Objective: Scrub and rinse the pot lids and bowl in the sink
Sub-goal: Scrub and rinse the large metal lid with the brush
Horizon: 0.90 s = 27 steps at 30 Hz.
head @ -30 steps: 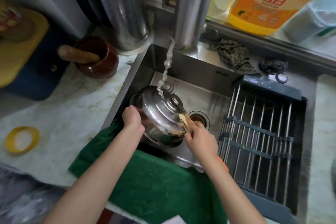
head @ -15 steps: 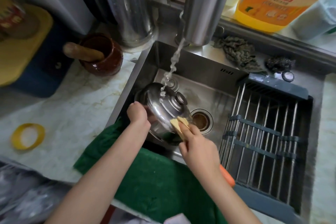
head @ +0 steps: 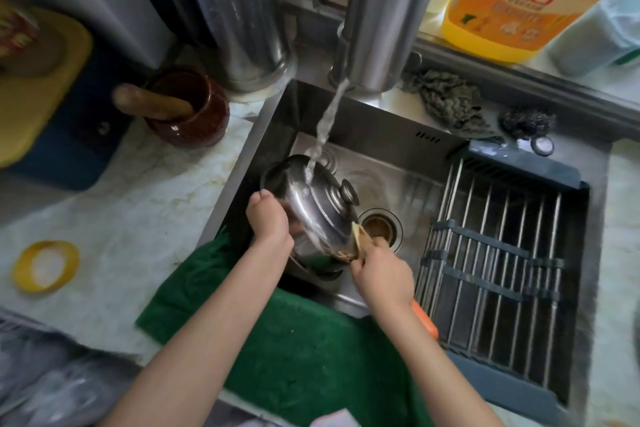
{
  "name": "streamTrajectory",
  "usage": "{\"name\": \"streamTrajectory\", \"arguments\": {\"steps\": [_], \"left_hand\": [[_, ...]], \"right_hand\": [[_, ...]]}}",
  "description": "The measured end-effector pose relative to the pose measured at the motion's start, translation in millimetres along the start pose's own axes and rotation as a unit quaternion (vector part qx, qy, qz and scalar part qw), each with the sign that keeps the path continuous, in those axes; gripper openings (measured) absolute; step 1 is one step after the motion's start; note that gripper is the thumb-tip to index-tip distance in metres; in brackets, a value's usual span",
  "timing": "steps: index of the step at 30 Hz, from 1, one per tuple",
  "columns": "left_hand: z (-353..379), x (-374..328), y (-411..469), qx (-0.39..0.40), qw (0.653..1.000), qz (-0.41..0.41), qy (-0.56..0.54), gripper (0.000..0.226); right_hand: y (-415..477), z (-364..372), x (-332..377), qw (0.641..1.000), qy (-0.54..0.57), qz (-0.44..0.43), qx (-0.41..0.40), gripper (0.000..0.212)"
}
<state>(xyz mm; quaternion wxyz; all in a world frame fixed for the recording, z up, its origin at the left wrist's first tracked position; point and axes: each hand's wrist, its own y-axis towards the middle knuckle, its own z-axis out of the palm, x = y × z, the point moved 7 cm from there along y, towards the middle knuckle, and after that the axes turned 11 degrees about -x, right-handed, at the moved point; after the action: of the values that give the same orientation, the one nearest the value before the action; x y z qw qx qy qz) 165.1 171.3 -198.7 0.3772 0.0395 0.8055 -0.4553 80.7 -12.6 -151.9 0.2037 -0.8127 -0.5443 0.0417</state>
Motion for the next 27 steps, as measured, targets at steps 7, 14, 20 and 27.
{"name": "streamTrajectory", "arguments": {"steps": [7, 14, 20, 27], "left_hand": [[-2, -1, 3, -0.004, 1.000, -0.008, -0.016, 0.037], [-1, -8, -1, -0.007, 1.000, 0.026, -0.008, 0.035], [-2, 1, -14, -0.002, 0.998, -0.022, -0.052, 0.040], [2, 43, 55, -0.035, 0.988, -0.140, -0.059, 0.038]], "right_hand": [[-11, 2, -7, 1.000, -0.007, -0.016, 0.010, 0.047], [-51, -23, 32, 0.992, 0.032, -0.105, -0.059, 0.054], [-9, -13, 12, 0.998, 0.024, -0.005, -0.059, 0.056], [-42, -19, 6, 0.981, 0.039, -0.093, -0.164, 0.063]]}}
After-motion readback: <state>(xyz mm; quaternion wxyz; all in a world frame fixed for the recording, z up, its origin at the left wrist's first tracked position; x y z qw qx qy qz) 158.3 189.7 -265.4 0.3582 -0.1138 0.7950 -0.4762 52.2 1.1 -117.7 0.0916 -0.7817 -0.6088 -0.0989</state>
